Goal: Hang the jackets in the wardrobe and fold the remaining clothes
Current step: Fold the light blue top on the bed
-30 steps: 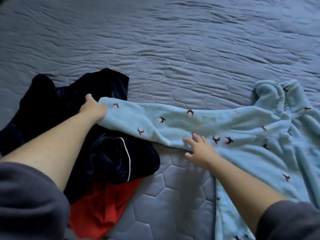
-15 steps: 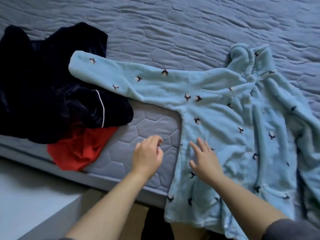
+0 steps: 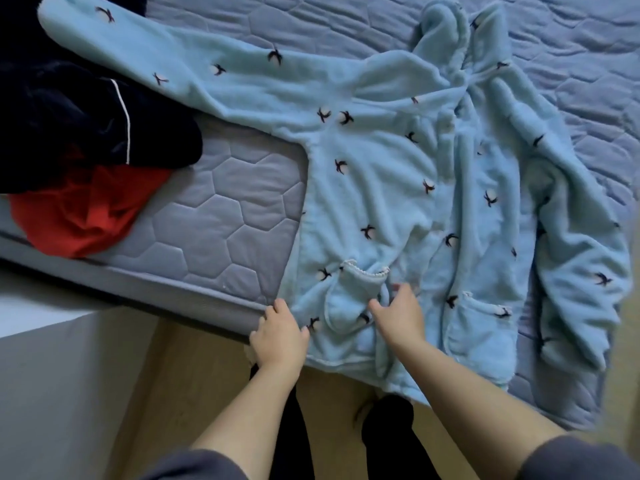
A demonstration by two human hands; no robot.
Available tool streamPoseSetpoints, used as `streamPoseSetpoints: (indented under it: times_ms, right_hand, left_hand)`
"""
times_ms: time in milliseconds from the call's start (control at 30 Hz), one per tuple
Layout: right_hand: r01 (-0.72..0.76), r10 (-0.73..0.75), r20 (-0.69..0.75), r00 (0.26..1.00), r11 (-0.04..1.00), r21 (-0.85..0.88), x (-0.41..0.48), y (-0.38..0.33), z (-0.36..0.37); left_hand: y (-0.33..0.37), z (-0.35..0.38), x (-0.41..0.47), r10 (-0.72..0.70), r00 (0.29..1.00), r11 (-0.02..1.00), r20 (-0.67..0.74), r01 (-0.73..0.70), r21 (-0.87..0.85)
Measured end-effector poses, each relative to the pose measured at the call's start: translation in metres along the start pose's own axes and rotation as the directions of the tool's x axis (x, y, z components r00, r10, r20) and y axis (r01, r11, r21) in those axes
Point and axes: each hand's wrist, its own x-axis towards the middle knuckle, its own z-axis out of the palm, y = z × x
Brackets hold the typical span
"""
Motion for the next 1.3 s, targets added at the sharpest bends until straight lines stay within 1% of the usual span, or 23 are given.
streamPoseSetpoints:
  times_ms: [67,133,200,300,333,367,433,467,500,567,600,667,767,833,867,900,933,1000,1067,1133,1200,1233,1300]
  right_hand:
    - [-0.014,0.017,0.075,0.997,0.999,-0.046,0.003,0.001,-0.002]
    - [-0.019,0.027,0.096,0.995,0.997,-0.081,0.006,-0.001,-0.006]
    - [-0.001,0.017,0.151,0.988,0.994,-0.107,0.005,-0.002,-0.006]
    - [0.073,-0.039,0.307,0.951,0.992,-0.100,-0.008,0.000,0.001]
    - [0.090,-0.061,0.299,0.952,0.992,-0.083,-0.011,0.003,0.005]
    - [0.089,-0.070,0.238,0.969,0.993,-0.071,-0.013,0.006,0.007]
    - [0.018,-0.015,0.049,0.999,0.998,-0.056,-0.014,0.013,0.010]
    - [-0.046,0.046,0.001,0.999,0.999,-0.005,-0.013,0.016,0.011]
    - [-0.113,0.112,0.021,0.993,0.992,0.059,-0.012,0.018,0.012]
    - [-0.212,0.186,0.167,0.968,0.965,0.156,-0.010,0.018,0.014]
    - [-0.232,0.194,0.234,0.953,0.961,0.147,-0.009,0.019,0.017]
    - [-0.235,0.202,0.319,0.926,0.970,0.067,-0.005,0.022,0.021]
    - [-0.271,0.218,0.477,0.852,0.961,0.045,-0.002,0.031,0.018]
    - [-0.223,0.205,0.556,0.806,0.974,-0.036,-0.006,0.039,0.006]
    - [-0.174,0.198,0.541,0.817,0.980,-0.095,-0.008,0.045,0.000]
    - [-0.137,0.188,0.475,0.860,0.981,-0.139,-0.011,0.052,-0.007]
    - [-0.130,0.184,0.373,0.909,0.978,-0.165,-0.014,0.060,-0.015]
    - [-0.195,0.208,0.143,0.968,0.976,-0.102,-0.020,0.076,-0.034]
    - [-0.302,0.304,-0.067,0.950,0.952,0.040,-0.022,0.096,-0.051]
    - [-0.452,0.466,-0.224,0.856,0.885,0.110,-0.020,0.118,-0.067]
    - [-0.539,0.583,-0.257,0.771,0.812,0.224,-0.017,0.139,-0.081]
    - [-0.546,0.613,-0.202,0.764,0.780,0.306,-0.013,0.152,-0.085]
    - [-0.473,0.534,0.002,0.845,0.747,0.466,-0.006,0.176,-0.090]
  left_hand:
    - [0.005,-0.005,0.008,0.007,1.000,0.999,0.022,-0.008,0.035]
    - [0.005,-0.013,0.015,0.028,0.998,0.997,0.052,-0.032,0.072]
    - [-0.007,-0.026,0.017,0.005,0.999,0.998,0.054,-0.008,0.065]
    - [-0.048,-0.047,0.016,-0.141,0.990,0.990,0.025,0.141,0.025]
    - [-0.062,-0.053,0.018,-0.200,0.979,0.980,0.036,0.201,-0.003]
    - [-0.073,-0.057,0.022,-0.260,0.964,0.963,0.065,0.263,-0.053]
    - [-0.080,-0.059,0.033,-0.314,0.939,0.921,0.140,0.337,-0.195]
    - [-0.077,-0.057,0.037,-0.291,0.940,0.904,0.178,0.331,-0.270]
    - [-0.071,-0.056,0.039,-0.249,0.946,0.888,0.208,0.308,-0.340]
    - [-0.060,-0.050,0.037,-0.138,0.951,0.861,0.277,0.253,-0.441]
    - [-0.058,-0.045,0.036,-0.084,0.949,0.881,0.303,0.213,-0.423]
    - [-0.066,-0.039,0.033,-0.074,0.948,0.957,0.310,0.154,-0.244]
    - [-0.079,-0.040,0.029,-0.223,0.935,0.961,0.274,0.258,-0.100]
    - [-0.072,-0.044,0.021,-0.272,0.944,0.958,0.187,0.283,-0.036]
    - [-0.065,-0.045,0.015,-0.247,0.964,0.968,0.102,0.250,-0.022]
    - [-0.055,-0.046,0.007,-0.175,0.985,0.984,0.006,0.175,-0.015]
    - [-0.044,-0.045,0.000,-0.067,0.995,0.998,-0.071,0.067,-0.007]
    - [-0.018,-0.041,-0.017,0.162,0.980,0.987,-0.114,-0.163,-0.003]
    - [0.013,-0.031,-0.034,0.347,0.936,0.937,-0.060,-0.349,-0.031]
    - [0.047,-0.015,-0.048,0.465,0.885,0.883,0.035,-0.461,-0.081]
    - [0.084,0.004,-0.060,0.470,0.871,0.882,0.145,-0.456,-0.121]
    - [0.103,0.013,-0.065,0.427,0.883,0.903,0.194,-0.410,-0.127]
    - [0.133,0.028,-0.070,0.281,0.924,0.956,0.261,-0.243,-0.166]
